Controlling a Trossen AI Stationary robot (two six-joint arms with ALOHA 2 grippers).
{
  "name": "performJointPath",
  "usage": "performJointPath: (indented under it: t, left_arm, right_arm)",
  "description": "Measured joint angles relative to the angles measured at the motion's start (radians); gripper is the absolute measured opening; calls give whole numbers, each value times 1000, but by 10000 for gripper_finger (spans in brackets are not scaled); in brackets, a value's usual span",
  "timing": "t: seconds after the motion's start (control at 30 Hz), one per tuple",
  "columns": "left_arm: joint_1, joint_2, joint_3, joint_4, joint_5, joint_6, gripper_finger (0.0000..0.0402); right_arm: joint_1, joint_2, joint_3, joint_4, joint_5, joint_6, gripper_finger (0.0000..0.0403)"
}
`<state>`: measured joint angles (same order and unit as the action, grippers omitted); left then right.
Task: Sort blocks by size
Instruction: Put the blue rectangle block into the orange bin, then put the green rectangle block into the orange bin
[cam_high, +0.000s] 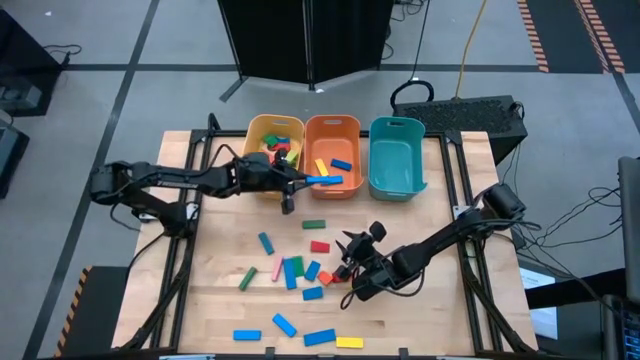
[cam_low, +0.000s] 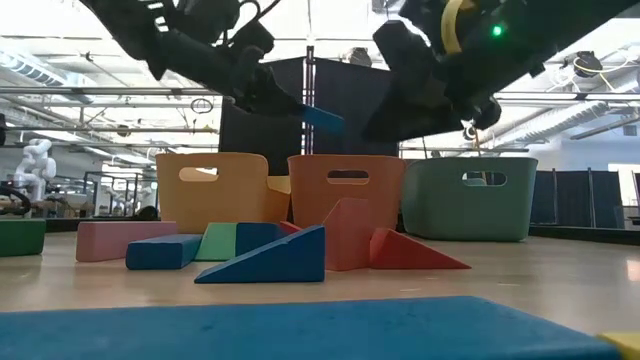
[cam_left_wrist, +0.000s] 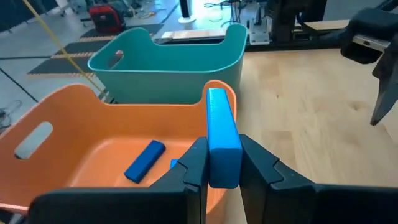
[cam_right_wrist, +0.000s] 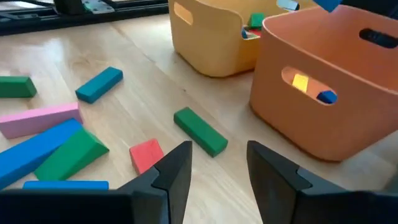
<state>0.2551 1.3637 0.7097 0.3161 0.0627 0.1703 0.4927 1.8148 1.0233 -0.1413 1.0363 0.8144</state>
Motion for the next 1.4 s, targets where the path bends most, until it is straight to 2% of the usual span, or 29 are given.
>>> performJointPath:
  t: [0.13, 0.47, 0.73, 0.97, 1.07, 1.2, 1.3, 1.4]
  left_arm:
    - [42, 57, 16, 37, 60, 0, 52]
    - [94, 238, 148, 31, 65, 20, 52]
    - [99, 326, 274, -114, 65, 19, 52]
    - [99, 350, 291, -130, 65, 21, 54]
    - [99, 349, 291, -138, 65, 21, 75]
    - [100, 349, 291, -137, 65, 21, 131]
    - [104, 349, 291, -138, 65, 22, 169]
    - [113, 349, 291, -140, 65, 21, 190]
  right_arm:
    - [1, 18, 0, -1, -46, 50, 139]
    - [51, 19, 0, -19, -72, 139, 139]
    - [86, 20, 0, -95, -43, 259, 139]
    - [90, 63, 0, -121, -44, 301, 139]
    - [78, 78, 0, -162, -51, 300, 139]
    - [37, 79, 0, -232, -95, 275, 139]
    - [-3, 79, 0, -243, -134, 226, 139]
    - [-48, 79, 0, -237, -179, 142, 139]
